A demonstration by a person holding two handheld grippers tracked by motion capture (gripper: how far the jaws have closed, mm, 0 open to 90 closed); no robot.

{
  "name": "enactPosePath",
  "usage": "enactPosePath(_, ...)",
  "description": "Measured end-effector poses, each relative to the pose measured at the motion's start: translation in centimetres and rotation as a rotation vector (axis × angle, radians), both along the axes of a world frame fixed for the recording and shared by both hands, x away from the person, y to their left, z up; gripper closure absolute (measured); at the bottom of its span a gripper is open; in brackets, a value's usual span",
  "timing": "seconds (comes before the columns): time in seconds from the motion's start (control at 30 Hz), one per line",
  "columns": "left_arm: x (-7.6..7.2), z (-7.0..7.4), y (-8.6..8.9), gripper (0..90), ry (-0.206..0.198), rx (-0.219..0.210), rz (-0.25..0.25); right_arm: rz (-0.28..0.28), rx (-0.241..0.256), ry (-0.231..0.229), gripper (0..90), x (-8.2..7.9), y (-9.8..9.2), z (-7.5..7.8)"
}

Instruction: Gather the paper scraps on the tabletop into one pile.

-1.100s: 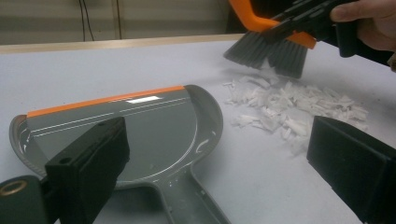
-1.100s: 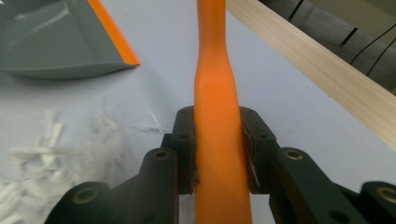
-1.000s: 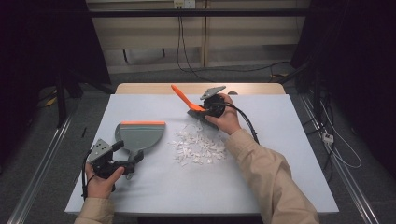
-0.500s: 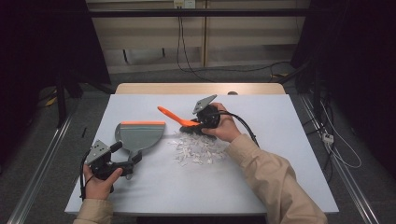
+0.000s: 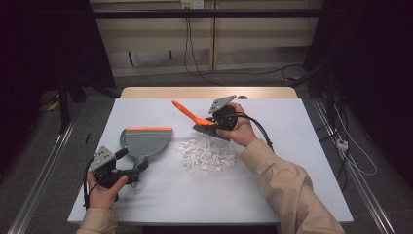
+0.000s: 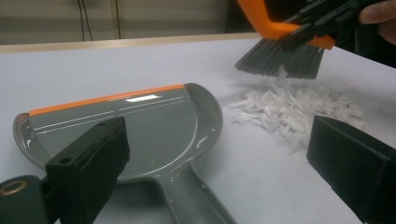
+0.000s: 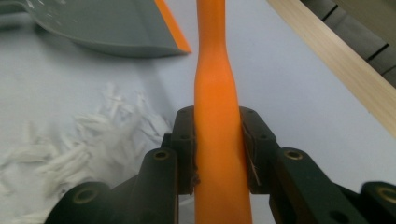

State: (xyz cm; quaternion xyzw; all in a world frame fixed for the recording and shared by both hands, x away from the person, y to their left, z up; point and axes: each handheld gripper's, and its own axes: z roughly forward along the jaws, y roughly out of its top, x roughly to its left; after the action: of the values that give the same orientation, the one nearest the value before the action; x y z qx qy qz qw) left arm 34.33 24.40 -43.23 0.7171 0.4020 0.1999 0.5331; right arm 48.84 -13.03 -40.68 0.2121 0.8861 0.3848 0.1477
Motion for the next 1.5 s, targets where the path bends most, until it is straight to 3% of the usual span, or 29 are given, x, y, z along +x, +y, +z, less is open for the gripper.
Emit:
enactPosePath(0.1, 0.0, 0.0, -0.1, 5.4, 0.001, 0.000, -0.002, -0.017, -0.055, -0.015, 71.0, 0.2, 0.3, -1.2)
enactPosePath(0.13, 0.0, -0.1, -0.1, 5.4, 0.002, 0.001, -0.002, -0.010, -0.030, 0.008, 71.0, 0.2, 0.3, -1.3)
enactPosePath(0.27, 0.0, -0.1, -0.1, 5.4, 0.001, -0.003, -0.001, 0.041, -0.072, 0.016, 71.0, -0.8, 0.9, -1.0)
enactPosePath(0.37, 0.0, 0.0, 0.0, 5.4, 0.000, 0.002, -0.004, 0.076, -0.037, 0.063, 71.1, -1.7, 0.8, -0.7)
enactPosePath(0.43, 0.0, 0.0, 0.0, 5.4, -0.002, 0.004, -0.006, 0.088, -0.013, 0.063, 71.1, -2.4, 0.7, -0.3)
enactPosePath(0.57, 0.0, 0.0, -0.1, 5.5, -0.004, 0.005, -0.007, 0.064, 0.008, 0.024, 71.1, -3.3, 0.2, 1.2)
enactPosePath(0.77, 0.1, 0.0, -0.1, 5.5, -0.004, 0.006, -0.008, 0.013, 0.051, 0.001, 71.0, -3.9, -0.7, 3.4)
enactPosePath(0.93, 0.1, 0.0, -0.2, 5.6, -0.003, 0.004, -0.012, -0.030, 0.091, -0.001, 71.0, -4.2, -1.1, 4.3)
enactPosePath(1.1, 0.1, 0.0, -0.2, 5.6, -0.004, 0.004, -0.009, -0.093, 0.144, 0.020, 71.0, -4.6, -1.2, 4.6)
enactPosePath(1.37, 0.1, 0.0, -0.2, 5.6, -0.004, 0.003, -0.009, -0.101, 0.175, 0.080, 71.0, -5.0, -0.7, 3.1)
enactPosePath(1.5, 0.1, -0.1, -0.3, 5.6, -0.003, 0.011, -0.012, -0.138, 0.198, 0.107, 71.1, -5.6, -0.3, 2.7)
